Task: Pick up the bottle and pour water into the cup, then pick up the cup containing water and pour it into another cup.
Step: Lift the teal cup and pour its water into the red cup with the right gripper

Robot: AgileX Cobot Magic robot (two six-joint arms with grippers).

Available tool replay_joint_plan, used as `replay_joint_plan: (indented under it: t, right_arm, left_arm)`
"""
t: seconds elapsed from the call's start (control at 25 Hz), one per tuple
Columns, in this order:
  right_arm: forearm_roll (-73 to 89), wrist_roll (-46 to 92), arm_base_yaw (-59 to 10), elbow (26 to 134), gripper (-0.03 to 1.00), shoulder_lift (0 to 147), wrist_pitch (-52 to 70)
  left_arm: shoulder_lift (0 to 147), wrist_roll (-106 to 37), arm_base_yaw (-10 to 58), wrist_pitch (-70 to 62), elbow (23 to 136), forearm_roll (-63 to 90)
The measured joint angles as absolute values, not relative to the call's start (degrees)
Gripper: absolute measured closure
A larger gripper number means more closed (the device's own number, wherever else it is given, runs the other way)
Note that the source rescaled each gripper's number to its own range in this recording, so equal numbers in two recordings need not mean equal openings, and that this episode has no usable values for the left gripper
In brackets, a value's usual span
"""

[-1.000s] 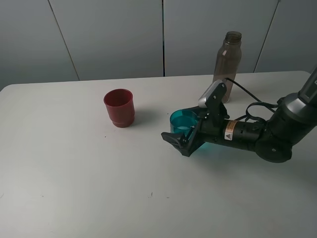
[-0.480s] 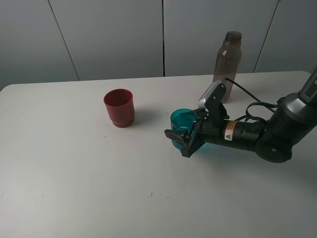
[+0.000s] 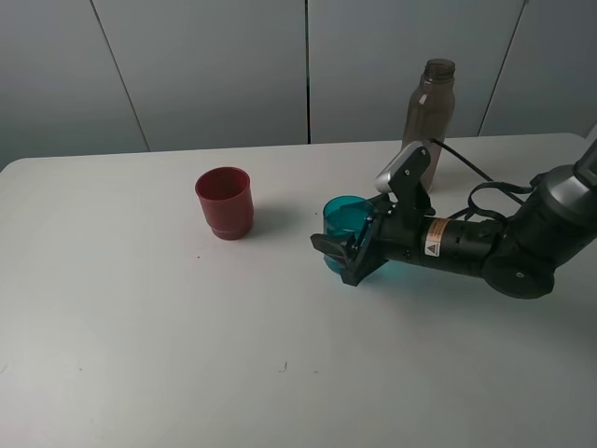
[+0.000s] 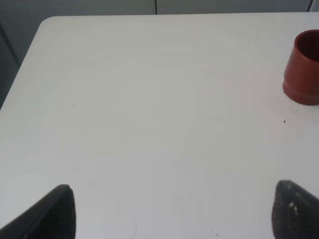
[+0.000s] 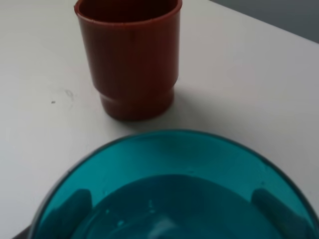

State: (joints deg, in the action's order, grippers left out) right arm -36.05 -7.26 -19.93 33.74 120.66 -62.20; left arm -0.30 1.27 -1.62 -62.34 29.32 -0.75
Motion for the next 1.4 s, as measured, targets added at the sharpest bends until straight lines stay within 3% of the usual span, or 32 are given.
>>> replay_joint_plan:
  t: [0.32,0.72,1.4]
  right_arm:
    - [-35.1,-10.7,-21.8,36.9,0.93,116.7,-55.3]
    - [-36.1,-17.4,-25.9,48.7,0.93,116.6,-41.6]
    - [-41.2,-27.9,-28.1,65.4,0.93,116.6,-29.0]
  left_arm:
    - [-0.3,1.3,-1.6,-62.3,29.3,-0.8]
    - [-0.3,1.3,-1.6,-62.3,29.3,-0.8]
    - [-0.3,1.3,-1.6,-62.3,29.3,-0.8]
